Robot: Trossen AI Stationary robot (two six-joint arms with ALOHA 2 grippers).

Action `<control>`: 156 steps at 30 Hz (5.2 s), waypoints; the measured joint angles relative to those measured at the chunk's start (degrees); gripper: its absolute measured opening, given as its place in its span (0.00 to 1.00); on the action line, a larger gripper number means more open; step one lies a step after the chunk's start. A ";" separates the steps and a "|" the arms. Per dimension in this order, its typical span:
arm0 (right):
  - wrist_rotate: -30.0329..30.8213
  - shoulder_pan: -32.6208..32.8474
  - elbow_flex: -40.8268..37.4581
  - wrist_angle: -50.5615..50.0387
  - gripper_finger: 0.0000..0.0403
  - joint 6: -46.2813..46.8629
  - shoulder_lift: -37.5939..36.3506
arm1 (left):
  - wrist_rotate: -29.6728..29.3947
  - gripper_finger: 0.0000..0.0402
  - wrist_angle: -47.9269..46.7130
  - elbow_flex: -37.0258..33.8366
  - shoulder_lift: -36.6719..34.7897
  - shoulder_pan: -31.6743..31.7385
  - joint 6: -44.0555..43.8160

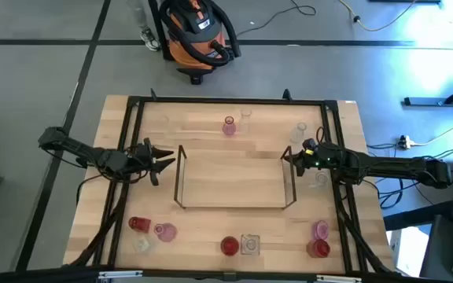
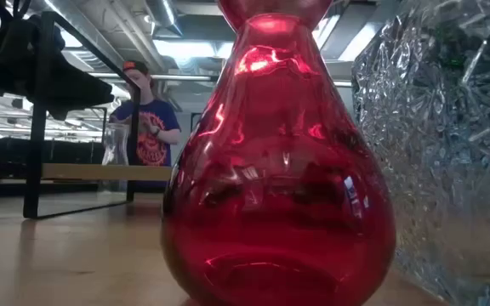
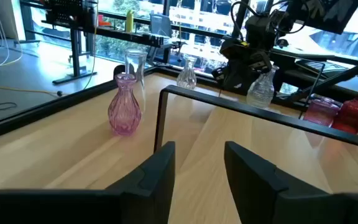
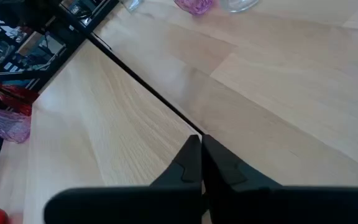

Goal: Sort vases onto shelf

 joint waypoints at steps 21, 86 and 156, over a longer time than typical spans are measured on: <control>0.00 0.00 0.00 0.00 0.00 -0.01 0.00 | 0.02 0.33 0.00 0.00 0.00 0.02 -0.02; 5.52 0.00 -0.04 17.46 0.00 -1.94 0.03 | -1.88 0.33 7.58 -0.02 -0.02 0.02 -23.45; 2.52 0.00 43.98 50.93 0.14 -11.17 29.87 | 14.73 0.33 -61.88 76.28 45.41 28.45 -18.43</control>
